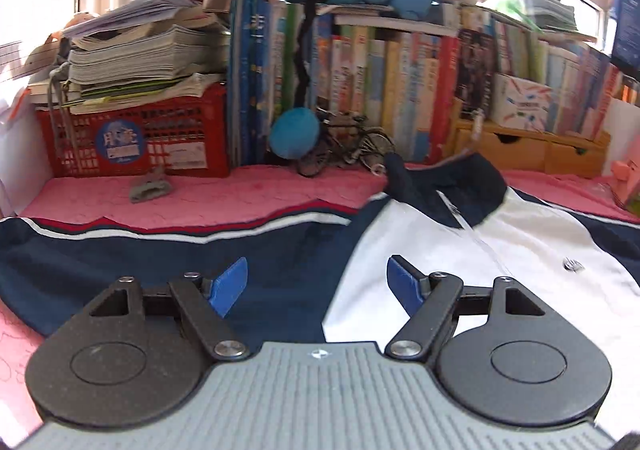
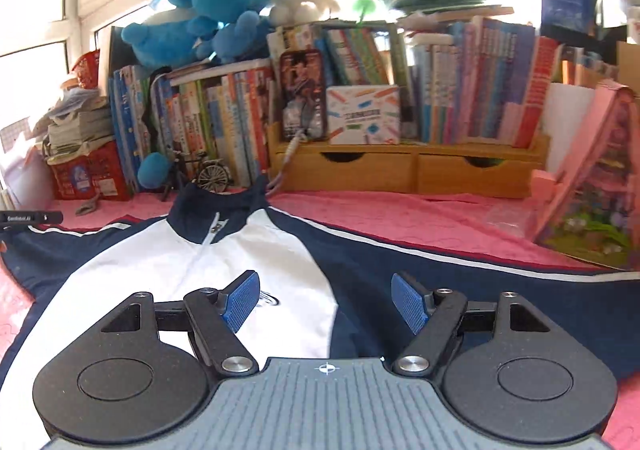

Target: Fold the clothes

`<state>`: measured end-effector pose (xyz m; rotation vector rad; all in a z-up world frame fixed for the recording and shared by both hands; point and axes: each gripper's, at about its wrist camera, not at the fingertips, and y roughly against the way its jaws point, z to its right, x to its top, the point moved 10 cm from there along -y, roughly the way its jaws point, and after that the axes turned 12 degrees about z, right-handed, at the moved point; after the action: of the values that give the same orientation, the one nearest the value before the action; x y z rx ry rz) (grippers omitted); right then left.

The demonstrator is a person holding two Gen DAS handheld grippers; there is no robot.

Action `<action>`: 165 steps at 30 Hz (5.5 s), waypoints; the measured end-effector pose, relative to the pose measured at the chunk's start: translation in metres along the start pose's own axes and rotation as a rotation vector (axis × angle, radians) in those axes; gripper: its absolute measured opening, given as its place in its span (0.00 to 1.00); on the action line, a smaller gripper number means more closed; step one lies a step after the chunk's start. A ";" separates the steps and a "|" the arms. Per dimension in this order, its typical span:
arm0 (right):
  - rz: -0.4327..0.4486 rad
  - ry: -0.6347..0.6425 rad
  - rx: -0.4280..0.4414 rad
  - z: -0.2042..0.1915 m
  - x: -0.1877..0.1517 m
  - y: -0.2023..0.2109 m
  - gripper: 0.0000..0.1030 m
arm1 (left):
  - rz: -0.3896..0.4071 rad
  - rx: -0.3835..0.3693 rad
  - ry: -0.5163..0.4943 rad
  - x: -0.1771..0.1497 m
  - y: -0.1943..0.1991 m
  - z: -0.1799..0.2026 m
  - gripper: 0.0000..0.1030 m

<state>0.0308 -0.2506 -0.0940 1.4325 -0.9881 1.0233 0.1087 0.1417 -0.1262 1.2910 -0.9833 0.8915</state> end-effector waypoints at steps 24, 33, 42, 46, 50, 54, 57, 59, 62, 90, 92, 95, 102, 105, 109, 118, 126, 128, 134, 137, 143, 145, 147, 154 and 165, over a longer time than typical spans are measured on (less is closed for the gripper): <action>-0.395 -0.189 0.274 -0.062 -0.204 0.161 0.82 | -0.300 -0.192 0.355 -0.191 0.174 0.062 0.88; -0.458 -0.639 0.554 -0.091 -0.189 0.187 0.17 | -0.135 -0.142 0.422 -0.144 0.209 0.032 0.14; -0.506 -0.158 0.387 -0.098 -0.198 0.189 0.17 | -0.215 0.027 0.167 -0.151 0.221 0.003 0.39; -0.414 -0.130 0.466 -0.090 -0.150 0.205 0.45 | -0.117 0.010 0.141 -0.119 0.235 -0.005 0.52; -0.202 -0.052 0.373 -0.094 -0.108 0.184 0.60 | 0.055 0.002 0.267 -0.071 0.228 -0.013 0.61; -0.037 0.076 0.244 -0.127 -0.093 0.146 0.61 | 0.125 -0.018 0.176 -0.051 0.190 0.028 0.61; 0.013 0.197 0.226 -0.176 -0.110 0.115 0.60 | 0.088 -0.047 0.091 -0.065 0.151 0.070 0.60; 0.044 0.267 0.241 -0.207 -0.120 0.102 0.60 | 0.069 -0.047 0.044 -0.077 0.130 0.088 0.58; 0.061 0.343 0.253 -0.236 -0.133 0.091 0.60 | 0.033 0.007 -0.015 -0.098 0.115 0.088 0.56; 0.107 0.206 0.039 -0.135 -0.091 0.054 0.67 | 0.033 0.159 0.117 -0.051 0.067 -0.018 0.66; 0.098 0.219 0.081 -0.152 -0.091 0.045 0.67 | -0.021 0.177 0.067 -0.056 0.042 -0.018 0.62; 0.076 0.239 0.131 -0.172 -0.095 0.034 0.67 | -0.078 0.244 -0.034 -0.072 0.019 -0.028 0.56; -0.016 0.350 0.121 -0.177 -0.118 0.016 0.68 | -0.102 0.346 -0.187 -0.072 0.018 -0.054 0.67; -0.036 0.394 0.047 -0.159 -0.120 0.007 0.69 | -0.076 0.383 -0.245 -0.059 0.023 -0.044 0.66; -0.036 0.389 -0.121 -0.108 -0.108 -0.006 0.69 | 0.027 0.311 -0.220 -0.029 0.028 -0.015 0.64; 0.003 0.044 0.038 -0.059 -0.065 -0.049 0.65 | 0.030 -0.003 -0.264 -0.027 -0.029 0.125 0.64; -0.142 0.016 -0.125 0.048 -0.090 -0.099 0.50 | -0.064 -0.003 -0.249 -0.053 -0.060 0.136 0.66; -0.146 -0.002 -0.213 0.091 -0.090 -0.100 0.42 | -0.075 0.003 -0.211 -0.053 -0.062 0.128 0.69; -0.147 -0.126 -0.552 0.263 -0.090 -0.089 0.45 | -0.081 0.016 -0.198 -0.054 -0.062 0.124 0.75; -0.143 -0.171 -0.686 0.337 -0.090 -0.077 0.45 | -0.071 0.030 -0.236 -0.053 -0.061 0.127 0.76; -0.178 -0.013 -0.741 0.368 -0.086 -0.087 0.42 | -0.057 0.043 -0.290 -0.053 -0.060 0.132 0.76; -0.197 0.053 -0.805 0.365 -0.082 -0.096 0.43 | -0.054 0.044 -0.293 -0.052 -0.059 0.131 0.76; -0.211 0.071 -0.859 0.355 -0.079 -0.100 0.46 | -0.055 0.029 -0.284 -0.051 -0.059 0.129 0.75; -0.075 0.060 -0.577 0.242 -0.039 -0.083 0.58 | 0.034 0.030 -0.289 -0.011 -0.062 0.099 0.75; -0.250 0.015 0.298 -0.100 -0.042 -0.168 0.50 | -0.078 0.010 -0.176 -0.025 -0.134 0.061 0.36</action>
<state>0.1721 -0.1347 -0.1753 1.7403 -0.6421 1.0226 0.2210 0.0702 -0.1947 1.4247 -1.0582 0.7328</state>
